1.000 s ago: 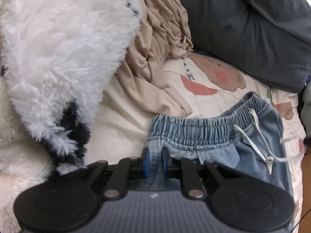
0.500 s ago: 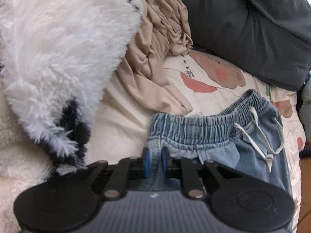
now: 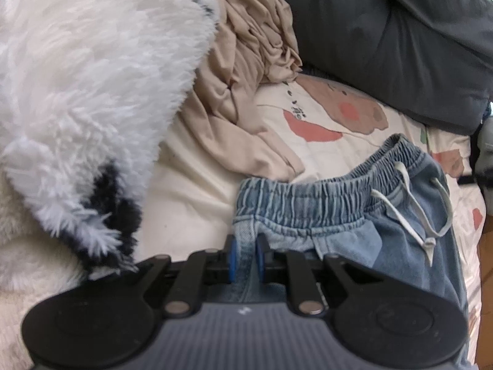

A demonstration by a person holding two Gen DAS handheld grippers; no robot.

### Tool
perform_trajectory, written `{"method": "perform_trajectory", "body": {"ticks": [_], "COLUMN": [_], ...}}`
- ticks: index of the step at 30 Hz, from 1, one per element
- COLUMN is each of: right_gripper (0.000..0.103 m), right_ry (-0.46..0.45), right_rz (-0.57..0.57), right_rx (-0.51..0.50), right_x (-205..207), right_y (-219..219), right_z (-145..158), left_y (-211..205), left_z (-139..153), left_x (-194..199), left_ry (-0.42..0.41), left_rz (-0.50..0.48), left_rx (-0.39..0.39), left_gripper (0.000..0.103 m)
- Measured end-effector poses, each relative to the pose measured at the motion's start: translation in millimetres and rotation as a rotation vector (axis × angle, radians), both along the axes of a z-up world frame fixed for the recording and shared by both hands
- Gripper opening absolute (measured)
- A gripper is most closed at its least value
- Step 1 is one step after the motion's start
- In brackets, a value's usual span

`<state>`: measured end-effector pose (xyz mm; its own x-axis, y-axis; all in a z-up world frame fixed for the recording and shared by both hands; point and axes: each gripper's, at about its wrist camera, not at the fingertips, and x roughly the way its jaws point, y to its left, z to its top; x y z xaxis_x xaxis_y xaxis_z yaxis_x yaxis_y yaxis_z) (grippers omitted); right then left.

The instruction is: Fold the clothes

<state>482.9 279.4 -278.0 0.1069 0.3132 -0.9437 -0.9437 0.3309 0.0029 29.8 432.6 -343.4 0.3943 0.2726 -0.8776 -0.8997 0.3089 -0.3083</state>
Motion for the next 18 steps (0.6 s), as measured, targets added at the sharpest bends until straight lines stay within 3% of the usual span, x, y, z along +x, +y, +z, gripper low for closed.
{"method": "perform_trajectory", "body": {"ticks": [2, 11, 18], "right_gripper": [0.032, 0.032, 0.032], "right_ry": [-0.005, 0.018, 0.001], "right_rz": [-0.016, -0.067, 0.079], "right_rx": [0.024, 0.093, 0.027], "right_x": [10.7, 51.7, 33.1], "right_y": [10.5, 47.5, 57.8], "right_z": [-4.6, -37.6, -62.6], "left_y": [0.7, 2.8, -1.0], "left_z": [-0.6, -4.1, -2.5], "left_x": [0.9, 2.8, 2.7], "left_ry": [0.003, 0.013, 0.007], "left_rz": [-0.006, -0.019, -0.007], "left_rx": [-0.001, -0.011, -0.014], "left_gripper": [0.014, 0.014, 0.014]}}
